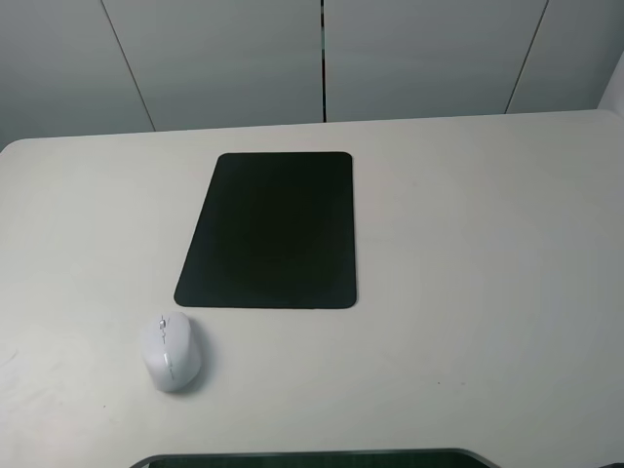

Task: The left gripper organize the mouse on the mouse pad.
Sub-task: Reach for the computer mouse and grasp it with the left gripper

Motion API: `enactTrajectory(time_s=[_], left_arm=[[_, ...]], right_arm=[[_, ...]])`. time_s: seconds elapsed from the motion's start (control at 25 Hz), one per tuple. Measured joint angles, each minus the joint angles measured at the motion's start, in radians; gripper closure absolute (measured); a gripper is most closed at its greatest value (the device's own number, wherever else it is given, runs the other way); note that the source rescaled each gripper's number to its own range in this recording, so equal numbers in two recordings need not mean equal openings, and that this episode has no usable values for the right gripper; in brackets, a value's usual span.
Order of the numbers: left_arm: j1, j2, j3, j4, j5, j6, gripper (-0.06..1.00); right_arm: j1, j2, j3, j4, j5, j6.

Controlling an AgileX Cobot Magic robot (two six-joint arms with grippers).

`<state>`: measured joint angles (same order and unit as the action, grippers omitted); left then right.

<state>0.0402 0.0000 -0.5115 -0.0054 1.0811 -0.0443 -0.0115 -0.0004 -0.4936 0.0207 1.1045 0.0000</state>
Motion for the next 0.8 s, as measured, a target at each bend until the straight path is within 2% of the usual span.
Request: enactTrajectory(time_s=[0.8], left_arm=[[0.000,0.000,0.000,0.005,0.000,0.004,-0.06]], right_arm=[[0.000,0.000,0.000,0.000,-0.001,0.000]])
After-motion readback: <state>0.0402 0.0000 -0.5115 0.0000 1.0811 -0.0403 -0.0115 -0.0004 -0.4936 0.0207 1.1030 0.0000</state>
